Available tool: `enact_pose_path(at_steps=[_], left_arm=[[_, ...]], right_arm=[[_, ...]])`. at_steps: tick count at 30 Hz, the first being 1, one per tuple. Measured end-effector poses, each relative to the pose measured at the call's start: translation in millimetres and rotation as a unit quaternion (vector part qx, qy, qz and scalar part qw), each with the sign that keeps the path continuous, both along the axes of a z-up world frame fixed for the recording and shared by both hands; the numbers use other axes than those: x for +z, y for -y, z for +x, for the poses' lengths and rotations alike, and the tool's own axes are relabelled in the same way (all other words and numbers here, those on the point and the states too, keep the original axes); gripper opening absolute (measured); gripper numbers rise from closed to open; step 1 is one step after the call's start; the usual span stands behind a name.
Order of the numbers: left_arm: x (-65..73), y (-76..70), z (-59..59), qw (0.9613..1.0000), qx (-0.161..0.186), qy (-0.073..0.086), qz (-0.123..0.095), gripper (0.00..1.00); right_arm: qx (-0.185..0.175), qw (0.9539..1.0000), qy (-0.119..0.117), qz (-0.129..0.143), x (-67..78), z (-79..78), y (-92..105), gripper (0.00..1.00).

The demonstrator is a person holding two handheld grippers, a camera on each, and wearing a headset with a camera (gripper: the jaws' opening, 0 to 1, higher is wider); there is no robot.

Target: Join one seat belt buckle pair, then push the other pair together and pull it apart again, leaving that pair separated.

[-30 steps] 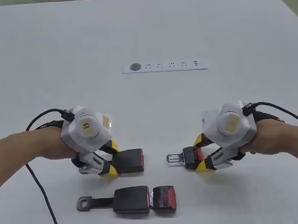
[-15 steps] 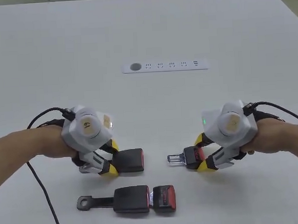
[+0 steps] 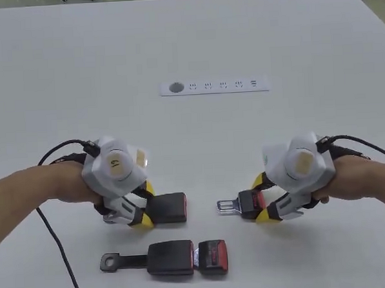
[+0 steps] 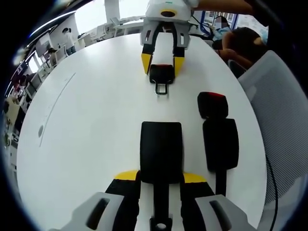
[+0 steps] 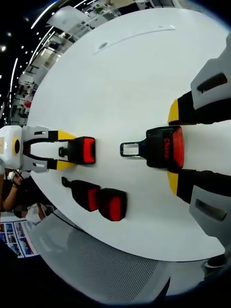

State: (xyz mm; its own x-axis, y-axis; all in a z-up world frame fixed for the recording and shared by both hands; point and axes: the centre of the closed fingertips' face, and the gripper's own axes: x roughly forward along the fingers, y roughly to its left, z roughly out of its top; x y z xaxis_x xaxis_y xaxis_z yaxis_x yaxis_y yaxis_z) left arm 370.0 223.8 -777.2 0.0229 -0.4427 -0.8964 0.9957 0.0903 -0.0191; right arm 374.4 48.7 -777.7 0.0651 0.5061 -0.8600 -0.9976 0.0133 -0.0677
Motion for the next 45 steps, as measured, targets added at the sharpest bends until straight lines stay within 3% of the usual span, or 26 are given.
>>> enact_pose_path(at_steps=[6,11,18,20,23,28,31,35,40,45], left_arm=[[1.8,-0.4,-3.9,0.9999,-0.005,0.009,0.004,0.36],[6.3,-10.5,0.1,0.9996,0.023,0.010,-0.011,0.39],[11.3,-25.4,-6.5,0.9983,0.053,0.005,-0.022,0.43],[9.6,-34.8,-4.9,0.9973,0.068,0.011,-0.025,0.46],[18.4,-38.8,-12.7,0.9953,0.090,0.012,-0.035,0.48],[15.8,-59.0,-15.6,0.9902,0.128,0.012,-0.056,0.52],[23.8,-57.0,-25.5,0.9848,0.154,0.008,-0.080,0.54],[24.4,-63.0,-38.3,0.9805,0.173,0.010,-0.092,0.58],[25.1,-70.8,-48.5,0.9737,0.197,0.023,-0.113,0.63],[33.0,-70.4,-54.1,0.9620,0.227,0.039,-0.146,0.65]], right_arm=[[-0.006,0.9999,0.014,0.004,2.2,3.7,3.1,0.43],[-0.013,0.9998,0.017,-0.002,2.9,1.4,10.5,0.47],[-0.031,0.9994,0.017,0.002,6.4,-4.7,21.0,0.54],[-0.037,0.9991,0.017,0.006,8.2,-7.7,23.9,0.56],[-0.047,0.9987,0.018,0.013,10.2,-12.1,27.6,0.57],[-0.071,0.9968,0.021,0.029,13.6,-18.4,32.2,0.60],[-0.089,0.9951,0.017,0.039,16.2,-24.4,34.7,0.62],[-0.104,0.9931,0.016,0.052,17.8,-33.8,38.4,0.64],[-0.135,0.9881,0.018,0.072,22.1,-41.8,42.1,0.66],[-0.161,0.9815,0.029,0.100,27.3,-48.6,39.1,0.68]])
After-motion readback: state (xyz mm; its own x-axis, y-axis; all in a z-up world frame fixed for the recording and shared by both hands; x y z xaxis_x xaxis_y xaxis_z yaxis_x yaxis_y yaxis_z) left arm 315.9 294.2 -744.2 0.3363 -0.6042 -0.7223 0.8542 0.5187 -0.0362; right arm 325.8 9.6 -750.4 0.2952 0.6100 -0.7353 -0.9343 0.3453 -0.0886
